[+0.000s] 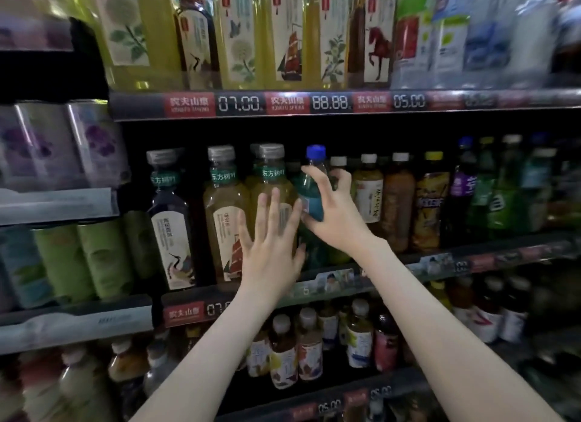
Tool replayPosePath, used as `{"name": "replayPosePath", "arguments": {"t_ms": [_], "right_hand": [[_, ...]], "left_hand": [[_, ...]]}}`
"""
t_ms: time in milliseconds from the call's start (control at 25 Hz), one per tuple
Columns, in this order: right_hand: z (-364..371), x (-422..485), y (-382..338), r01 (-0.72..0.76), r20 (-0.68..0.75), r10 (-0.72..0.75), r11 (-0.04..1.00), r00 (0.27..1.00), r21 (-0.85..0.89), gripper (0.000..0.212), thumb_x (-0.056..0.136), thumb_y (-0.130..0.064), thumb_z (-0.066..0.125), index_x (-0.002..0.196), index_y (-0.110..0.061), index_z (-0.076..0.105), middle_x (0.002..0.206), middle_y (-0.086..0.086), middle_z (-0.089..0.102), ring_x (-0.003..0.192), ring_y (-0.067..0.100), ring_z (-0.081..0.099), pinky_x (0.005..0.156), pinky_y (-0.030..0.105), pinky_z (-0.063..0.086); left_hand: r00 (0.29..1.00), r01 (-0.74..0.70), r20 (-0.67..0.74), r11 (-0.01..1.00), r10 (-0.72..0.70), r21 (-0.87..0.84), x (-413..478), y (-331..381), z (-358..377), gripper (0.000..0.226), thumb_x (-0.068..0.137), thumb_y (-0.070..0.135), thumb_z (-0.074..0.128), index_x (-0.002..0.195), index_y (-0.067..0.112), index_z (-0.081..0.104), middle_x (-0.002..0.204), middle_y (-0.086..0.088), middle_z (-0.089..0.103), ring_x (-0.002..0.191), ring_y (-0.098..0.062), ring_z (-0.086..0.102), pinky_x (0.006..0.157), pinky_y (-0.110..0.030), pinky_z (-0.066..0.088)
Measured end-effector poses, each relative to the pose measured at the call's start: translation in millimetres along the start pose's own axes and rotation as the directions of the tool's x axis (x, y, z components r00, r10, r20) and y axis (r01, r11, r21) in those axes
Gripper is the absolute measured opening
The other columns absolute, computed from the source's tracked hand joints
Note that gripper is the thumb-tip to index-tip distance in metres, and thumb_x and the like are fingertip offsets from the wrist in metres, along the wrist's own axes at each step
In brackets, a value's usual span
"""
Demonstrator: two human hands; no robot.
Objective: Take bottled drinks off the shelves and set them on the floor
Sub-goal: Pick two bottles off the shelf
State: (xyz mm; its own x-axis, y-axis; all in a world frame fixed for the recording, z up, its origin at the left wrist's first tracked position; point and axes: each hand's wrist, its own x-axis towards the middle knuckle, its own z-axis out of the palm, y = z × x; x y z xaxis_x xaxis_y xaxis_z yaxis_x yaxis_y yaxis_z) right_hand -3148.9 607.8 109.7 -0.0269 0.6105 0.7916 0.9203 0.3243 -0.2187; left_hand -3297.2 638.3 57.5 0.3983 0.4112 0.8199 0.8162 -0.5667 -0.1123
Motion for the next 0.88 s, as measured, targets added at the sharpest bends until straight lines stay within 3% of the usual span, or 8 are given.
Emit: {"name": "replayPosePath", "arguments": {"t_ms": [160, 280, 400, 520, 600, 720, 800, 880], "right_hand": [[-1.9, -32.8, -6.3, 0.165, -0.189, -0.161, 0.986, 0.969, 0.001, 0.076, 0.076, -0.007, 0.077, 0.131, -0.032, 0.03, 0.131, 0.003, 0.019, 0.118, 0.026, 0.039, 0.091, 0.031, 0.051], [-4.0, -53.2, -11.0, 0.262, -0.276, -0.253, 0.965, 0.927, -0.006, 0.077, 0.07, 0.003, 0.08, 0.128, -0.026, 0.037, 0.133, 0.006, 0.022, 0.12, 0.023, 0.038, 0.091, 0.035, 0.054], [-28.9, -54.0, -17.0, 0.327, -0.296, -0.308, 0.945, 0.904, 0.018, 0.075, 0.073, 0.003, 0.078, 0.13, -0.025, 0.038, 0.134, 0.007, 0.025, 0.123, 0.02, 0.04, 0.095, 0.033, 0.051], [-70.6, -45.9, -9.6, 0.401, -0.265, -0.325, 0.859, 0.908, 0.319, 0.054, 0.09, -0.014, 0.063, 0.132, -0.027, 0.031, 0.139, 0.016, 0.03, 0.123, 0.016, 0.05, 0.091, 0.036, 0.054], [-88.1, -38.8, 8.0, 0.253, -0.222, -0.158, 0.816, 0.962, 0.52, 0.047, 0.097, -0.03, 0.05, 0.137, -0.034, 0.026, 0.143, 0.009, 0.032, 0.125, 0.011, 0.049, 0.097, 0.036, 0.05], [-76.8, -21.9, 45.6, -0.053, -0.004, 0.055, 0.98, 0.998, 0.191, 0.064, 0.098, -0.033, 0.048, 0.15, -0.036, 0.012, 0.155, -0.001, 0.022, 0.143, 0.018, 0.018, 0.115, 0.043, 0.028], [-54.7, -8.6, 57.1, -0.109, 0.101, 0.123, 0.985, 0.987, -0.137, 0.075, 0.096, -0.04, 0.049, 0.151, -0.038, -0.001, 0.159, 0.008, 0.01, 0.144, 0.025, 0.005, 0.115, 0.047, 0.014], [-34.2, 5.0, 59.2, -0.087, 0.166, 0.132, 0.964, 0.977, -0.251, 0.076, 0.095, -0.046, 0.046, 0.15, -0.04, -0.007, 0.16, 0.014, 0.0, 0.146, 0.029, -0.003, 0.115, 0.05, 0.004]], "left_hand": [[1.0, 0.023, -0.01, 0.995, -0.024, -0.098, -4.9, 10.8, -5.4, 0.08, 0.083, 0.047, 0.039, 0.149, 0.008, 0.017, 0.154, -0.01, 0.028, 0.145, -0.028, 0.007, 0.113, -0.056, -0.005], [0.999, -0.006, -0.051, 0.932, -0.013, -0.362, 3.6, 25.7, -10.3, 0.074, 0.08, 0.035, 0.037, 0.141, -0.006, 0.027, 0.141, -0.02, 0.044, 0.138, -0.029, 0.026, 0.11, -0.057, 0.022], [0.993, -0.056, -0.118, 0.809, -0.016, -0.585, 16.2, 37.1, -25.2, 0.063, 0.084, 0.025, 0.051, 0.135, -0.005, 0.032, 0.121, -0.016, 0.054, 0.102, -0.027, 0.059, 0.085, -0.038, 0.051], [0.997, 0.028, -0.028, 0.651, -0.076, -0.759, 16.1, 51.2, -51.1, 0.08, 0.075, 0.029, 0.075, 0.136, 0.011, 0.025, 0.107, 0.015, 0.05, 0.086, -0.001, 0.057, 0.065, -0.009, 0.049], [0.986, 0.151, 0.075, 0.604, -0.15, -0.783, 7.2, 62.7, -59.0, 0.084, 0.071, 0.033, 0.077, 0.137, 0.017, 0.028, 0.107, 0.022, 0.048, 0.09, 0.007, 0.055, 0.071, -0.005, 0.048], [0.959, 0.27, 0.156, 0.595, -0.237, -0.757, -4.6, 74.5, -55.3, 0.084, 0.072, 0.031, 0.079, 0.138, 0.019, 0.029, 0.112, 0.018, 0.051, 0.099, 0.003, 0.055, 0.077, -0.002, 0.045], [0.936, 0.335, 0.177, 0.616, -0.305, -0.712, -7.7, 74.8, -50.8, 0.087, 0.072, 0.033, 0.079, 0.141, 0.018, 0.028, 0.118, 0.012, 0.055, 0.107, -0.003, 0.056, 0.084, -0.01, 0.048], [0.907, 0.396, 0.18, 0.626, -0.381, -0.671, -10.8, 73.0, -49.6, 0.091, 0.071, 0.035, 0.078, 0.143, 0.024, 0.024, 0.122, 0.008, 0.056, 0.109, -0.008, 0.058, 0.089, -0.023, 0.051]]}}
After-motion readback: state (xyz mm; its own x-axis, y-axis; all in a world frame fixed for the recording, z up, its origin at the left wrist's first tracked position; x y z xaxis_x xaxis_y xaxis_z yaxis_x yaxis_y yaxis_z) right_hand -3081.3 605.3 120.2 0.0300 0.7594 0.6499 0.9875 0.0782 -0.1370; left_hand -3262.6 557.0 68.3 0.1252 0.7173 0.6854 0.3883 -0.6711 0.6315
